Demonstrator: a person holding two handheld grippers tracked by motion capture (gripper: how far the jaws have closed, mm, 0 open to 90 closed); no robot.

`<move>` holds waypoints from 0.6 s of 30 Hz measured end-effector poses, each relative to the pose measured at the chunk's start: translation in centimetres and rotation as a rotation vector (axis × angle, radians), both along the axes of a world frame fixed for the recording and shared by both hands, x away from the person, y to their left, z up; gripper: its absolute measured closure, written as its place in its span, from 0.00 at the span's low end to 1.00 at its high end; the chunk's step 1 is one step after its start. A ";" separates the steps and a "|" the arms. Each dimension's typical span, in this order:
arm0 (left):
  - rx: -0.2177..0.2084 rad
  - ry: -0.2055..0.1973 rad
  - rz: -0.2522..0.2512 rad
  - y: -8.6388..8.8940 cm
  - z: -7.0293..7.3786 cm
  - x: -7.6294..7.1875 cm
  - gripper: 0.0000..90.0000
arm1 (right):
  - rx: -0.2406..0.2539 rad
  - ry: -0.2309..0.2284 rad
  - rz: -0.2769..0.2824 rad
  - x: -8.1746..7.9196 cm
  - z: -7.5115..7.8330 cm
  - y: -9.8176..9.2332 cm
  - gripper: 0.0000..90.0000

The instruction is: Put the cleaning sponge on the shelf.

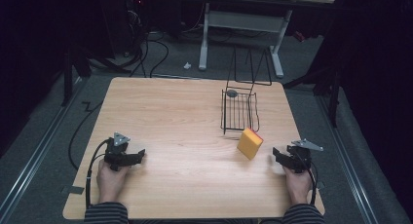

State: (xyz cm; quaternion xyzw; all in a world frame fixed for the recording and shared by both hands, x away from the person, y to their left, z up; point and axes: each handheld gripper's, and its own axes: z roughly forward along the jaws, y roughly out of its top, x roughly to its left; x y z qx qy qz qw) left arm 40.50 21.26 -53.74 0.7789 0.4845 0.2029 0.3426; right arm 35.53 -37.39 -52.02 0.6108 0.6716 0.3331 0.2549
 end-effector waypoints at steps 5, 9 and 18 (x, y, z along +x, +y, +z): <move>0.000 0.000 0.000 0.0 0.0 0.0 0.19 | 0.022 -0.024 0.013 -0.3 0.4 -0.2 0.40; 0.001 0.000 0.000 0.0 0.0 0.0 0.19 | 0.037 -0.042 0.025 -0.8 0.7 -0.2 0.40; 0.000 0.000 0.000 0.0 0.0 0.0 0.19 | 0.025 -0.086 0.064 -2.0 1.5 0.2 0.39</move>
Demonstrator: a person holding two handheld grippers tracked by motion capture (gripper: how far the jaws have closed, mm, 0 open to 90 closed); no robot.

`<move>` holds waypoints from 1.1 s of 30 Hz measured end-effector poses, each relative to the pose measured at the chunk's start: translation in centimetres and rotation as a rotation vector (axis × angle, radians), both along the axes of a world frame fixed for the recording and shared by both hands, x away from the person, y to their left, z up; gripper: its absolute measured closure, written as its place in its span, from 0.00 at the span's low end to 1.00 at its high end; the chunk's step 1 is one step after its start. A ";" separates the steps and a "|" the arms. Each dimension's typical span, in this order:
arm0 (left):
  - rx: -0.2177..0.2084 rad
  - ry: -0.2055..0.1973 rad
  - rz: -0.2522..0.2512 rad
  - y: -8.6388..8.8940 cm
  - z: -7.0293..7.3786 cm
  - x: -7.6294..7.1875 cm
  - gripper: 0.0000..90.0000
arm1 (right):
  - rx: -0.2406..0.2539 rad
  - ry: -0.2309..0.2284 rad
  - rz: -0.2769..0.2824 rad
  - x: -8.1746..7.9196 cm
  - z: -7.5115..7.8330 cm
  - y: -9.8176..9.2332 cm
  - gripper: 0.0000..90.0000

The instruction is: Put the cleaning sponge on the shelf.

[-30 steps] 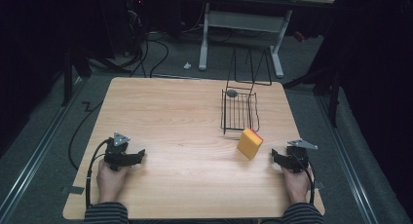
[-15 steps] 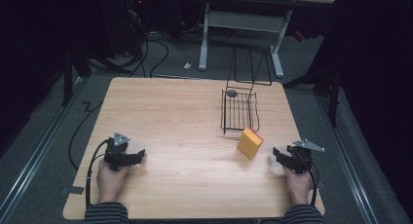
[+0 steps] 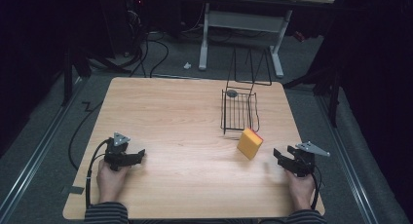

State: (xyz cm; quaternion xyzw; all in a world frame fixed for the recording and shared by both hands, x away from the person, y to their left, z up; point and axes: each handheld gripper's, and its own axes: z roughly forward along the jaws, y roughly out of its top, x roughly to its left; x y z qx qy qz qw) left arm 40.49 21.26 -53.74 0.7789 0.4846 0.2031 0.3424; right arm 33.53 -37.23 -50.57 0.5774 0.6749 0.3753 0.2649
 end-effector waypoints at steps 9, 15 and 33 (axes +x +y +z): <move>0.000 0.000 0.000 0.0 0.0 0.0 0.19 | -0.008 -0.026 0.027 -1.3 0.4 0.7 0.38; 0.000 0.000 0.000 0.0 0.0 0.0 0.19 | -0.010 -0.029 0.045 -2.1 0.4 1.0 0.37; -0.001 0.000 0.000 0.0 0.0 0.0 0.20 | -0.020 -0.053 0.143 -3.3 0.6 3.7 0.36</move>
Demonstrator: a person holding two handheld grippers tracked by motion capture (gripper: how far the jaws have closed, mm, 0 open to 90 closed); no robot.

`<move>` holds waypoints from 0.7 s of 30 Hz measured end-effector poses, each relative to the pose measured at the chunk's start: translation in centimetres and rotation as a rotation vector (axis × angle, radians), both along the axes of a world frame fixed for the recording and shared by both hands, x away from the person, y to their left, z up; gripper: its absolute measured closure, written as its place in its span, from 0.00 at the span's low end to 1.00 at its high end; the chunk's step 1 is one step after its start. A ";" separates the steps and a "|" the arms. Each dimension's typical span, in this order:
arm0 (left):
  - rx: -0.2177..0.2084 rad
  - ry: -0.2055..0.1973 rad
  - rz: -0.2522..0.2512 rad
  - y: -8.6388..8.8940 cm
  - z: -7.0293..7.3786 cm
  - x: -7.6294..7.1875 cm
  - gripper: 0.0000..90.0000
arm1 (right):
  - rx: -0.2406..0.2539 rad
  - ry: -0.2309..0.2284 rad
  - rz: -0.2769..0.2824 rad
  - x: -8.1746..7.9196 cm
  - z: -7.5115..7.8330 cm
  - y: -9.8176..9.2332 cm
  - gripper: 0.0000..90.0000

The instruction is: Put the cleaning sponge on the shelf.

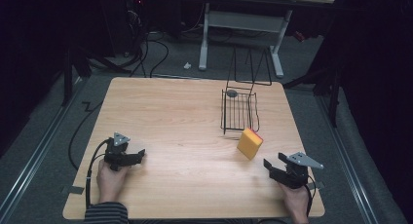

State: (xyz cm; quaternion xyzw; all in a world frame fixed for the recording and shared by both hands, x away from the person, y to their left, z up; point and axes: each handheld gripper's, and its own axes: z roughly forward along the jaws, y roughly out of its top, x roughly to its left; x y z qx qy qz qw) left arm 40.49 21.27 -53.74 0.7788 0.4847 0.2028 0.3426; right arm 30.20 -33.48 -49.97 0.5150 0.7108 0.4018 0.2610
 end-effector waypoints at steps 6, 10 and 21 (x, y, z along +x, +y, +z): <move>0.000 0.000 0.000 0.0 0.0 0.0 0.20 | 0.005 -0.006 0.022 0.3 0.0 1.0 0.35; 0.000 0.000 0.000 0.0 0.0 0.0 0.20 | 0.003 -0.010 0.035 0.6 0.0 1.5 0.34; 0.000 0.000 0.000 0.0 0.0 0.0 0.20 | 0.004 -0.022 0.059 2.0 0.1 2.6 0.33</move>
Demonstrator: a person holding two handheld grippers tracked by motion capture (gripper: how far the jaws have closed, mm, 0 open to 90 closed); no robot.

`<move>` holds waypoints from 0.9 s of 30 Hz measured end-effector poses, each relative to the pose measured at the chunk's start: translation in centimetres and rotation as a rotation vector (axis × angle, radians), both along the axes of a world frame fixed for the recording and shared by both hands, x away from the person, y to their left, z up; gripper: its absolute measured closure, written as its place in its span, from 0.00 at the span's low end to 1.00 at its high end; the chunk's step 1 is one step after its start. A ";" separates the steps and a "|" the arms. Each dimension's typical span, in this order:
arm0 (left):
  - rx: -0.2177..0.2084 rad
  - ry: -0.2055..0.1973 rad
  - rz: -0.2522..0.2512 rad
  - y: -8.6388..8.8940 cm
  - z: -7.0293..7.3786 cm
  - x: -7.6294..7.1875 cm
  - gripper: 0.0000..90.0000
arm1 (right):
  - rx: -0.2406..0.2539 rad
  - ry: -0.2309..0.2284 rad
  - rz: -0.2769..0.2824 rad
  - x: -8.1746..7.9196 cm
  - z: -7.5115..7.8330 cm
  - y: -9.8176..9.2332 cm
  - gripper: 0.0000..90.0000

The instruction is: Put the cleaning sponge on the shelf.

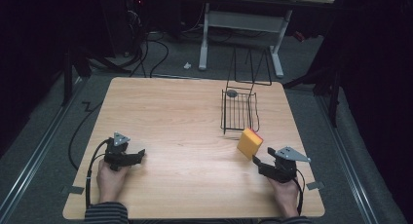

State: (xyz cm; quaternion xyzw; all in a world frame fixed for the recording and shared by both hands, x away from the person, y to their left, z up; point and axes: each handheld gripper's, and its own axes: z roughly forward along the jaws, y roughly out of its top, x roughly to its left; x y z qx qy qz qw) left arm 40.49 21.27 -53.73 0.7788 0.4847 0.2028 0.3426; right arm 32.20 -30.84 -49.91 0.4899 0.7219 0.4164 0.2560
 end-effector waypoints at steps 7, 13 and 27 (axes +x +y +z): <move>0.000 0.000 0.000 0.0 0.0 0.0 0.20 | 0.002 0.018 -0.005 1.1 -0.5 0.4 0.33; 0.000 0.000 0.000 0.0 0.0 0.0 0.20 | 0.001 0.024 -0.003 2.0 -0.7 0.7 0.33; -0.001 0.000 0.000 0.0 0.0 0.0 0.20 | 0.014 0.049 0.003 3.6 -1.6 1.4 0.41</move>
